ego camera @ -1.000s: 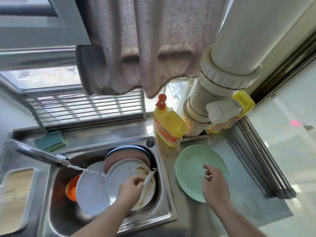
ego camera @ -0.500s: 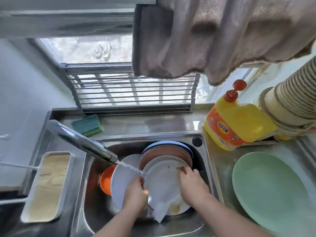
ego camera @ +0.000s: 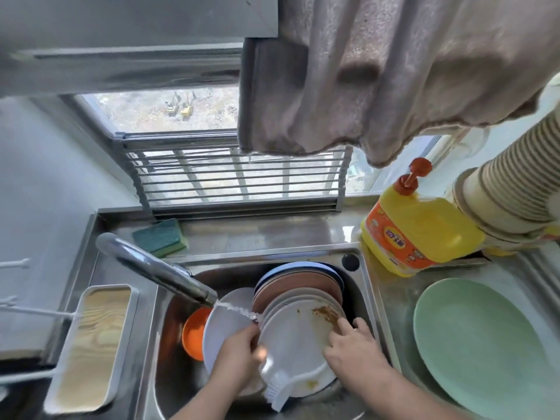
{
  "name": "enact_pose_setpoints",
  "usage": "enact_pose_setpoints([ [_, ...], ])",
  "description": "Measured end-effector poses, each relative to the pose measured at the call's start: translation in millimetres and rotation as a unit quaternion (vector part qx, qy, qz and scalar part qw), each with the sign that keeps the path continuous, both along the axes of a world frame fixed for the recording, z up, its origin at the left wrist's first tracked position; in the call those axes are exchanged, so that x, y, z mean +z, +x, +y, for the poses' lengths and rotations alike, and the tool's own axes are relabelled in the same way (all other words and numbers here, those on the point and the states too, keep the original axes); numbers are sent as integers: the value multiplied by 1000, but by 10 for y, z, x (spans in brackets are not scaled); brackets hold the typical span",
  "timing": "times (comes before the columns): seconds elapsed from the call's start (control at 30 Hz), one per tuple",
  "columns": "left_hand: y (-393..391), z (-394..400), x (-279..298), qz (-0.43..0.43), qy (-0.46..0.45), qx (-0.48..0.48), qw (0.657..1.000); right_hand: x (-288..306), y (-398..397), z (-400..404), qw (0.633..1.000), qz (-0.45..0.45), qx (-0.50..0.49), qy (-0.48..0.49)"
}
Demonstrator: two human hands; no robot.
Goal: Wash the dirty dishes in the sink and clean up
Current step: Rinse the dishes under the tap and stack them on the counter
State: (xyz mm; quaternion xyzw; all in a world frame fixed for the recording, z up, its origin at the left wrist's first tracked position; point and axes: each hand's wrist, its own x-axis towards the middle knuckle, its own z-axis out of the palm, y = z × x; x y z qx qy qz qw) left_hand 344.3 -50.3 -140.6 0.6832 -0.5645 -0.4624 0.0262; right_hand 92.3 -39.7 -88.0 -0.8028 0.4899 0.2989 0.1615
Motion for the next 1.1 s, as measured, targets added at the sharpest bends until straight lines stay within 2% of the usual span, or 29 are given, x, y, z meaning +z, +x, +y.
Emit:
enact_pose_setpoints([
  [0.1,0,89,208,22,0,-8,1000,320,-91,82,998,-22,-44,-32],
  [0.2,33,147,490,45,-23,93,994,640,-214,223,997,1,-73,-31],
  [0.3,224,102,767,97,-61,198,974,854,-334,357,990,-2,-133,-44],
  [0.43,581,29,1062,129,-61,246,959,1005,-390,629,962,-26,-266,-53],
  [0.57,814,-104,1172,142,-21,264,954,924,-350,900,887,-104,-449,-45],
  [0.7,880,-178,1297,187,76,299,933,920,-110,1095,763,-231,-604,-6],
  [0.77,850,-155,1383,196,114,311,923,946,-19,1166,721,-268,-639,-1],
  [0.83,848,-108,1425,206,161,311,914,954,34,1234,696,-278,-662,1],
  [0.9,858,-87,1398,210,192,295,912,959,60,1288,688,-283,-668,-8],
  [1.1,713,-50,1373,244,140,261,924,1065,107,1401,660,-321,-678,-24],
])
